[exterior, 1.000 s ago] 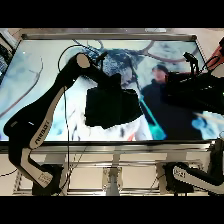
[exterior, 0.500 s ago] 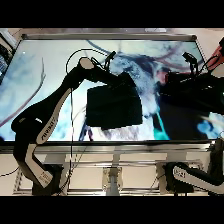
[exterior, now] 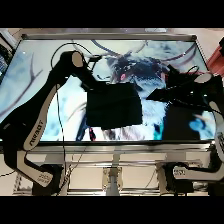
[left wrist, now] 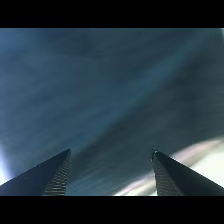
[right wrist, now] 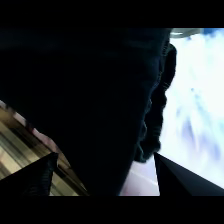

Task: Fold the clothes and pants, and hang the long-sleeved shirts on hangers.

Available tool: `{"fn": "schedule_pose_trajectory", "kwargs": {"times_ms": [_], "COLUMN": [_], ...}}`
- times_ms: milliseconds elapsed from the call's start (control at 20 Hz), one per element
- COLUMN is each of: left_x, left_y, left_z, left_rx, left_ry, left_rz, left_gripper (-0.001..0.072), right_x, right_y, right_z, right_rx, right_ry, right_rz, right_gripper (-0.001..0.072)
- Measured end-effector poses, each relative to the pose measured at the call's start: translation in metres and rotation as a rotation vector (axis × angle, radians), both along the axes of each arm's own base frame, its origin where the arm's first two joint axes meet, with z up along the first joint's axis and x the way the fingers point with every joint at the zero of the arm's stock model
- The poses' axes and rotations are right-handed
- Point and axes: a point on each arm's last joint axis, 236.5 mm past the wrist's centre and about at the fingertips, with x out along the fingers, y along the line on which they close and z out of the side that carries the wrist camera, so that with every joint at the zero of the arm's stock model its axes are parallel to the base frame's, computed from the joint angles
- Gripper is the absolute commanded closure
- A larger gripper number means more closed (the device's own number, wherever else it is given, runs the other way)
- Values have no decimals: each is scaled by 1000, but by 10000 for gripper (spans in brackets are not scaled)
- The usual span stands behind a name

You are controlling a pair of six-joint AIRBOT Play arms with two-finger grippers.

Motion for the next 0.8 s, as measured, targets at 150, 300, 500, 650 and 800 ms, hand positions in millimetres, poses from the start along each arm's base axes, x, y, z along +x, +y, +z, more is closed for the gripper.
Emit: {"fn": "schedule_pose_trajectory", "kwargs": {"times_ms": [150, 300, 500, 650, 800], "left_x": [2, -12, -52, -87, -115], "left_y": [56, 95, 142, 170, 194], "left_z": [9, 3, -23, -38, -46], "left_rx": [181, 278, 350, 358, 354], "left_ry": [-37, -9, 60, 69, 56], "left_rz": [53, 96, 157, 215, 270], "left_gripper": [125, 125, 125, 125, 125], "right_x": [1, -6, -12, -15, -20], "right_y": [17, 37, 65, 86, 106], "right_z": [-36, -63, -86, -94, -98], "right_rx": [72, 90, 57, 29, 14], "right_ry": [92, 147, 149, 129, 121], "right_rz": [19, 69, 135, 171, 198], "right_gripper": [22, 24, 82, 197, 580]}}
